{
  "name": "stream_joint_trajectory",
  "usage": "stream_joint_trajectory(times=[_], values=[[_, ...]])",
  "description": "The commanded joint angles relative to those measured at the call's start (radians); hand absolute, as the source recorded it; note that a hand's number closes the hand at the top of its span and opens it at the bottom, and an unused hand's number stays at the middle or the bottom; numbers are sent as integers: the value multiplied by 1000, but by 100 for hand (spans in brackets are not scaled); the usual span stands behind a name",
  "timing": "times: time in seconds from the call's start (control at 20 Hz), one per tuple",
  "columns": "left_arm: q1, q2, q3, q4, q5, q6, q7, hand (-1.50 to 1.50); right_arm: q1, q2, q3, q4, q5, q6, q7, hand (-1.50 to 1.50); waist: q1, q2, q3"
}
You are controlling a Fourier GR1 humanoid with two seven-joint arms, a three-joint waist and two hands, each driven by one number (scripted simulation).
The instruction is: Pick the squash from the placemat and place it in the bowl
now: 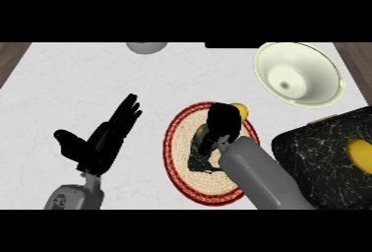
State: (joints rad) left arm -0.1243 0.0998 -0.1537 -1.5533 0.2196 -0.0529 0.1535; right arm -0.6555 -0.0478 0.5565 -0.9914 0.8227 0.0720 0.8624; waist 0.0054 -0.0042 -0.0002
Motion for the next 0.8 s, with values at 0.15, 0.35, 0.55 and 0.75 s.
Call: stream_joint_trajectory(times=[0.15, 0.35, 0.55, 0.75], values=[[45, -3, 3, -59, 3, -2, 17, 0, -22, -22, -22, -181, 118, 27, 158, 150, -4, 0, 0], [7, -5, 17, 6, -14, -5, -8, 0, -37, -36, -62, -400, 119, 105, 224, 150, -16, -1, 0], [-9, -2, 29, 13, -13, -3, -2, 0, -79, -47, -39, -545, 232, 143, 320, 150, -22, -3, 0], [41, -7, 8, -9, -20, -17, -19, 0, -136, -55, -93, -654, 262, 266, 366, 150, -13, -3, 0]])
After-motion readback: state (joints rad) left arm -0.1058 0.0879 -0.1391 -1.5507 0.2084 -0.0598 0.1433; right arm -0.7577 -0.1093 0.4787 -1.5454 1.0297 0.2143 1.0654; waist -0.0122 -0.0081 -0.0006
